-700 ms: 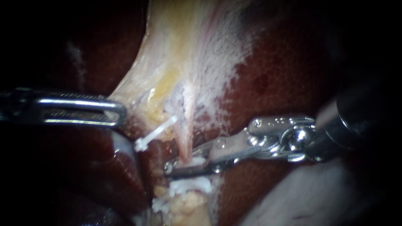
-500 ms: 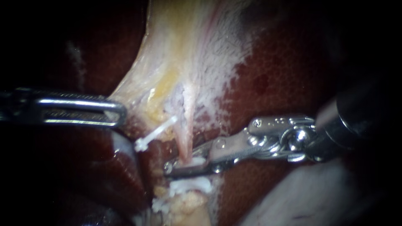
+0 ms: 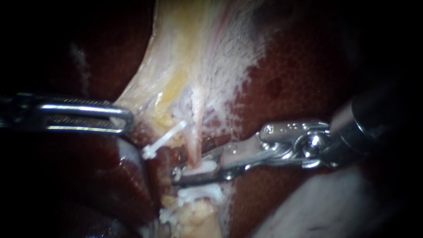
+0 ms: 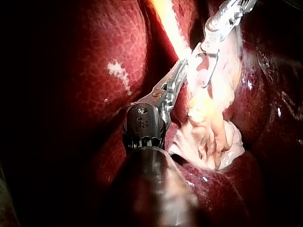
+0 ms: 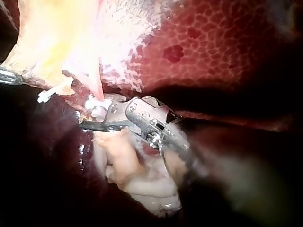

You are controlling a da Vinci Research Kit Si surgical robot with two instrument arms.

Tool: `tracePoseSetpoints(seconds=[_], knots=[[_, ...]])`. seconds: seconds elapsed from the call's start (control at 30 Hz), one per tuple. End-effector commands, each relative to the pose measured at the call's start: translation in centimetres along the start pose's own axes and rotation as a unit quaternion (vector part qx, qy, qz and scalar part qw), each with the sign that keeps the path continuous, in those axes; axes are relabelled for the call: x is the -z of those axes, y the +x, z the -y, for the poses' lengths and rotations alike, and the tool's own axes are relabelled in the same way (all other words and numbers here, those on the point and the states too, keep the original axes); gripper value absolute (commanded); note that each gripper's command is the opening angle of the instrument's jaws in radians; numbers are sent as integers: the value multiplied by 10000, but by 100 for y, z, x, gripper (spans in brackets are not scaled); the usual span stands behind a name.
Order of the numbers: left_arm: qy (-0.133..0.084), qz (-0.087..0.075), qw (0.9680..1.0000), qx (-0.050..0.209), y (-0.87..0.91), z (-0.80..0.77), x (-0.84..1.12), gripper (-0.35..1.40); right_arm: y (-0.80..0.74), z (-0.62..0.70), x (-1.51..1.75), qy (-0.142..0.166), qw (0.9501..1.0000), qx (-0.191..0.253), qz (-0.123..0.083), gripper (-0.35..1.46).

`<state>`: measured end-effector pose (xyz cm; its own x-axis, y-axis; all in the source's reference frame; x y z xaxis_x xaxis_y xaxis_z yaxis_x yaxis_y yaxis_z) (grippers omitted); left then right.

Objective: Going back third clip right tube

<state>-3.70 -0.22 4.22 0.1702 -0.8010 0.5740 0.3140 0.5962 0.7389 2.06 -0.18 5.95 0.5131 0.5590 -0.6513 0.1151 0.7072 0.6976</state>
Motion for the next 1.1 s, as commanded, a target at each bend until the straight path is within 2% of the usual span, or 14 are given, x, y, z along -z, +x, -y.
tracePoseSetpoints(seconds=[0.03, 0.13, 0.2, 0.43, 0.6, 0.8, 0.97, 1.1], knots=[[-4, -1, 10000, -1, 0, 0, 0, -35, 1, 0, 1, -5, 10000, 85, -37, 53], [-4, -1, 10000, -1, 0, 0, 0, -35, 4, 0, 4, -35, 9997, 186, -145, 55], [-4, -1, 10000, -1, 0, 0, 0, -35, 8, -1, 7, -181, 9992, 287, -192, 58], [-4, -1, 10000, -1, 0, 1, 1, -35, 11, -2, 29, -376, 9982, 384, -254, 60], [-3, -1, 10000, -1, 0, 1, 1, -35, 2, 1, 45, -336, 9983, 399, -247, 60], [1, -3, 10000, -2, 1, -1, 1, -35, -7, 9, 67, -399, 9970, 619, -258, 60], [1, -2, 10000, -5, 2, -2, 1, -35, -3, 11, 90, -649, 9934, 931, -172, 60], [1, -2, 10000, -6, 2, -2, 1, -35, -2, 13, 107, -818, 9914, 1015, -83, 60]])
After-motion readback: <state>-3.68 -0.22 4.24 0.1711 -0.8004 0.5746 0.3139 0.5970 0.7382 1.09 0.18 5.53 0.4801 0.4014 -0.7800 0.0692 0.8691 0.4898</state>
